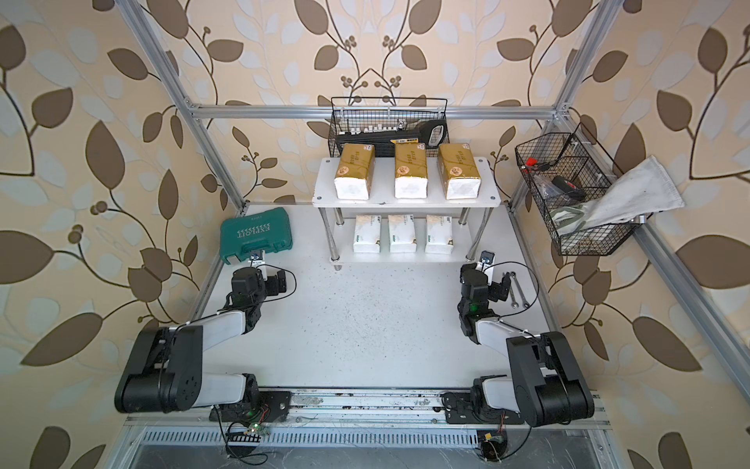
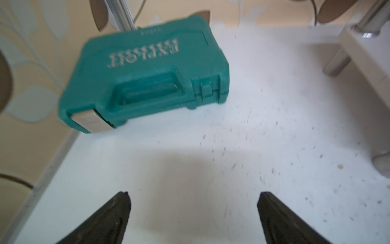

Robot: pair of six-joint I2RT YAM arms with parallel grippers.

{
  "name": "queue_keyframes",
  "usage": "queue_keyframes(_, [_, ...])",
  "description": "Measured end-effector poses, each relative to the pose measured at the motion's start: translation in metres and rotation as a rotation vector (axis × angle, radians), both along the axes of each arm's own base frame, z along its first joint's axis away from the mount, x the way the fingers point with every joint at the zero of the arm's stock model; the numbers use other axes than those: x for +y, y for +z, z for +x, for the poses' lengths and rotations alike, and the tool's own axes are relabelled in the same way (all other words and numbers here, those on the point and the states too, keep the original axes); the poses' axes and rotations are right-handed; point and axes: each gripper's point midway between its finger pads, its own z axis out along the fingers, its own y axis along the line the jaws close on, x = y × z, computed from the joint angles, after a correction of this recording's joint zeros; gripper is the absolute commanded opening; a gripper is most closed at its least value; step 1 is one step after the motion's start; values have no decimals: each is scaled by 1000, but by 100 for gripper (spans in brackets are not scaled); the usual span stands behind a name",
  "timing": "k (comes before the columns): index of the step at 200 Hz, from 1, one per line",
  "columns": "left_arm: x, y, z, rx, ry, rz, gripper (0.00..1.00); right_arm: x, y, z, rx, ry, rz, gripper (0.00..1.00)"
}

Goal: Place the tissue boxes on the shelf by color
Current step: Reset both arms

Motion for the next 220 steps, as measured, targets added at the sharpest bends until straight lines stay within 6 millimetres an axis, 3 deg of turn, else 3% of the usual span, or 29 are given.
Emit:
queue_keyframes(12, [7, -19, -3, 45, 9, -46, 99, 1, -2, -2, -2, 10, -4, 99])
queue_keyframes(22, [14, -23, -5, 48, 25, -73, 99, 2, -1, -2, -11, 18, -7, 99])
queue_keyframes(35, [20, -20, -4, 28, 38, -90, 99, 3, 2, -1, -26, 28, -10, 99])
queue_keyframes(108, [10, -8, 4, -26, -6, -131, 99, 17, 8, 5, -35, 116, -6, 99])
queue_keyframes(135, [10, -7, 5, -31, -9, -132, 99, 27, 24, 9, -121, 163, 50, 99])
queue_keyframes(149, [10, -7, 5, -32, -9, -132, 99, 32, 17, 16, -129, 187, 64, 99])
queue_keyframes(177, [9, -7, 5, -32, -10, -133, 99, 54, -31, 21, -12, 307, 74, 99])
queue_keyframes(198, [9, -7, 5, -32, -11, -134, 99, 52, -46, 22, 14, 333, 97, 99])
queue_keyframes(220, [9, -7, 5, -33, -11, -133, 99, 42, -41, 31, 2, 332, 140, 99])
